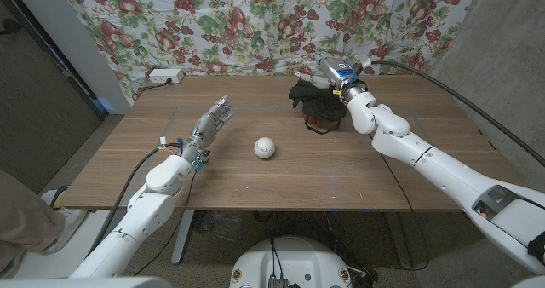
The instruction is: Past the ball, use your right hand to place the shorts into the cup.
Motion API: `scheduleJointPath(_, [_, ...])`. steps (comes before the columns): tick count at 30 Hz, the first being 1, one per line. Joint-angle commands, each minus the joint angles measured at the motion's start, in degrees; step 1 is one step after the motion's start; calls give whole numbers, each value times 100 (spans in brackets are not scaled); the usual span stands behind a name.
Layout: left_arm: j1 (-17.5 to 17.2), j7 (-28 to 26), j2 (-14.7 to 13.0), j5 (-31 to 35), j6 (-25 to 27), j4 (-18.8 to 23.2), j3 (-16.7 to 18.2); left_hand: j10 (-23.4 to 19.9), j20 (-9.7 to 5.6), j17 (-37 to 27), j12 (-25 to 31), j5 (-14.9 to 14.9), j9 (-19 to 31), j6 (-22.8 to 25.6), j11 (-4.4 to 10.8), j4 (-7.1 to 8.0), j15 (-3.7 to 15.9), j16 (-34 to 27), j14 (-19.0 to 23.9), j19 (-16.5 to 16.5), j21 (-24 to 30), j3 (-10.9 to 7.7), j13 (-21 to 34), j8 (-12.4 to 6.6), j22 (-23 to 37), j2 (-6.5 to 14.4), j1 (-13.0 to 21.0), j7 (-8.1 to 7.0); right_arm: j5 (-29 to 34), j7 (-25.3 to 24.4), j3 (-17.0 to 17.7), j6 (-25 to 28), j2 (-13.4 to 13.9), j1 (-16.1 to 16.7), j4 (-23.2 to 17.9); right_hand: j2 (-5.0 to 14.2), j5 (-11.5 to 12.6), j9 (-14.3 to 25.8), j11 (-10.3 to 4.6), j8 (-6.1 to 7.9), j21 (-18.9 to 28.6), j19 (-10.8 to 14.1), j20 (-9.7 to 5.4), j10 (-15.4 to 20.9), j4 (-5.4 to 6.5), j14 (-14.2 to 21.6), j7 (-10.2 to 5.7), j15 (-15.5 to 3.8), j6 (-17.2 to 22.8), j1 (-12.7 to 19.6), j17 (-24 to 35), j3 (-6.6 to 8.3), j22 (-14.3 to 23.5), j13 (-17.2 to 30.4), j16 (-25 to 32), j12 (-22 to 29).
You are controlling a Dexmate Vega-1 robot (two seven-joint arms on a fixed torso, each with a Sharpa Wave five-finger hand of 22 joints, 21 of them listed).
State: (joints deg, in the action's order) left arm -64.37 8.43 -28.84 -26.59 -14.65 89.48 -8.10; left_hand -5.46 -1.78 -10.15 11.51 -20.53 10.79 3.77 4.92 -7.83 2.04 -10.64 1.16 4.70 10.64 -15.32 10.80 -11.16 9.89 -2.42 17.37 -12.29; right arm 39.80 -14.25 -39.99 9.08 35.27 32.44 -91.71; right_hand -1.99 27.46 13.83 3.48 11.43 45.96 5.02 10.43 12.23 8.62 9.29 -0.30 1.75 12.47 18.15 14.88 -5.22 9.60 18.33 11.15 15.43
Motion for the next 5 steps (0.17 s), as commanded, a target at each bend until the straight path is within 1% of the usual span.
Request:
scheduleJointPath(1, [242,59,77,23,112,-106,-77,-7,-324,-18,17,16,9,28,-5,-15,294,-12,32,34,48,-44,8,-5,17,10,28,-29,-188,24,248,22,102,119,-291,30,12,6,35,-1,-20,-8,-14,26,31,16,29,23,26,-31,-10,-28,11,-10,4,-26])
scheduleJointPath(5, [359,159,78,44,132,-221,-131,-8,-320,-18,17,17,9,28,-6,-15,294,-12,34,33,47,-45,8,-5,17,9,28,-30,-212,-11,294,64,104,162,-337,65,4,-8,36,-1,-44,4,-16,34,31,44,27,10,25,-66,-29,-32,12,-34,18,-33])
